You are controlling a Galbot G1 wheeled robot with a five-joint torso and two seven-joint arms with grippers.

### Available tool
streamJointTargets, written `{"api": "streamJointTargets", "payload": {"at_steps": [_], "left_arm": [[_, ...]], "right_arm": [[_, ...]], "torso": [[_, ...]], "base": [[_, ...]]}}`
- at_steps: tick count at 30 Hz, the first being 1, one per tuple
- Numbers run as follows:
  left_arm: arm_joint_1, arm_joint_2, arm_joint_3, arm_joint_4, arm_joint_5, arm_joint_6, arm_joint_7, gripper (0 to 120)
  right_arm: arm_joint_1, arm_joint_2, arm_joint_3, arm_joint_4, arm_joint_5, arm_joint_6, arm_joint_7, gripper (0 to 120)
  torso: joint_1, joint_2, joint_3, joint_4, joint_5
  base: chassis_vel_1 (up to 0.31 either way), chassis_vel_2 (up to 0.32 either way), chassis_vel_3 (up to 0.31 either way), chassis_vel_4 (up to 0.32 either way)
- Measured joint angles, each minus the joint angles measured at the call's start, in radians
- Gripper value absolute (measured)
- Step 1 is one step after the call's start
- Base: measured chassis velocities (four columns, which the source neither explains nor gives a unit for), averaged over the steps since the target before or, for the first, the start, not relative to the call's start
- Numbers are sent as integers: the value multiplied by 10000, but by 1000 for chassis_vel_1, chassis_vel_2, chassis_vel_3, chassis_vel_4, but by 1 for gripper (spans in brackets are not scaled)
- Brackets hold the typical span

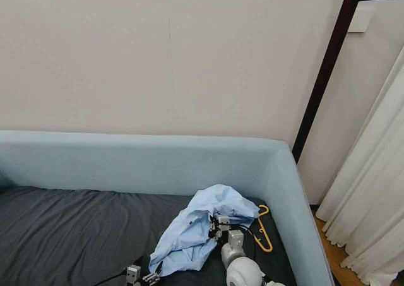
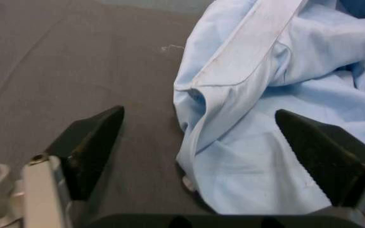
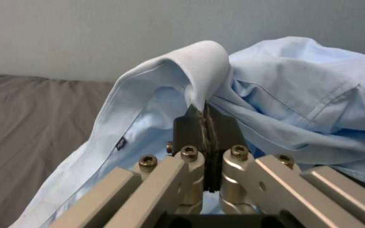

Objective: Pick up the clothes from the sofa and hang them on the clothes hanger.

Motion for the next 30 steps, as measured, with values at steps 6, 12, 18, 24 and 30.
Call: {"api": "streamJointTargets", "payload": {"at_steps": [6, 12, 18, 24, 30], "left_arm": [[-46, -62, 68, -87, -81, -28, -55, 68], [-127, -116, 144, -93, -155, -62, -56, 44], [-127, -145, 166, -141, -241, -177, -63, 21], [-11, -91, 64, -217, -322, -229, -95, 3], [189, -72, -110, -189, -310, -388, -81, 0]], "right_arm": [[-43, -40, 34, 0, -12, 0, 0, 0], [-42, -64, 64, 0, -17, 6, 0, 0], [-43, -113, 92, 9, -19, 35, 0, 0], [-43, -157, 133, 53, -20, 43, 1, 0], [-60, -160, 144, 65, -30, 45, 4, 0]], "torso": [[0, 0, 0, 0, 1], [0, 0, -1, -1, 0], [0, 0, 0, -1, 0], [0, 0, 0, -1, 0], [-1, 0, -1, -1, 0]], "base": [[0, 0, 0, 0], [0, 0, 0, 0], [0, 0, 0, 0], [0, 0, 0, 0], [0, 0, 0, 0]]}}
